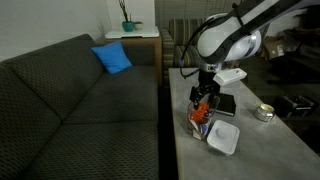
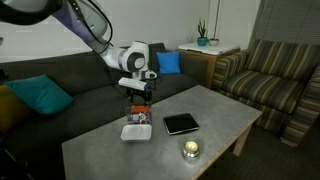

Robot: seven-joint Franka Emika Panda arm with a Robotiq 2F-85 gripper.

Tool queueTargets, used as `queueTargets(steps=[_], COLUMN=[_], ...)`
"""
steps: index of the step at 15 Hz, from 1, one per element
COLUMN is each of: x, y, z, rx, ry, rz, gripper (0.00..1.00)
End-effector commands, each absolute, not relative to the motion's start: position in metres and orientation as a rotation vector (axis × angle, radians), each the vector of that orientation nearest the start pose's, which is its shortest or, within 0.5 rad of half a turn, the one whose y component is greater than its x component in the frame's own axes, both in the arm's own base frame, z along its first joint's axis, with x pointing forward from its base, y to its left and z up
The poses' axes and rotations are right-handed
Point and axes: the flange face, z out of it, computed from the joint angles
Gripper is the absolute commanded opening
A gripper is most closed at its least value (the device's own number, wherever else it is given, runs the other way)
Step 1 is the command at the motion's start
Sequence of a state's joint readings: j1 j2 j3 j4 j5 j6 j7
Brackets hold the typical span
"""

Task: Remove the orange object from the storage container and put it on the table

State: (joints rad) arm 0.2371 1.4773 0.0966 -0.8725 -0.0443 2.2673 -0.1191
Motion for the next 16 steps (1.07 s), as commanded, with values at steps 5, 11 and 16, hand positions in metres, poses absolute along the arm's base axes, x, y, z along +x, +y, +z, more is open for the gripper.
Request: queueTargets(steps=[5, 11, 16], x=[0.687, 0.688, 0.691], y=[0.205, 0.210, 0.212], z=[-0.065, -0.061, -0.058], rx=[-3.028, -3.027, -3.064], ry=[-0.571, -0.582, -0.577], rz=[0.163, 0.186, 0.125], gripper=[1.00, 1.00, 1.00])
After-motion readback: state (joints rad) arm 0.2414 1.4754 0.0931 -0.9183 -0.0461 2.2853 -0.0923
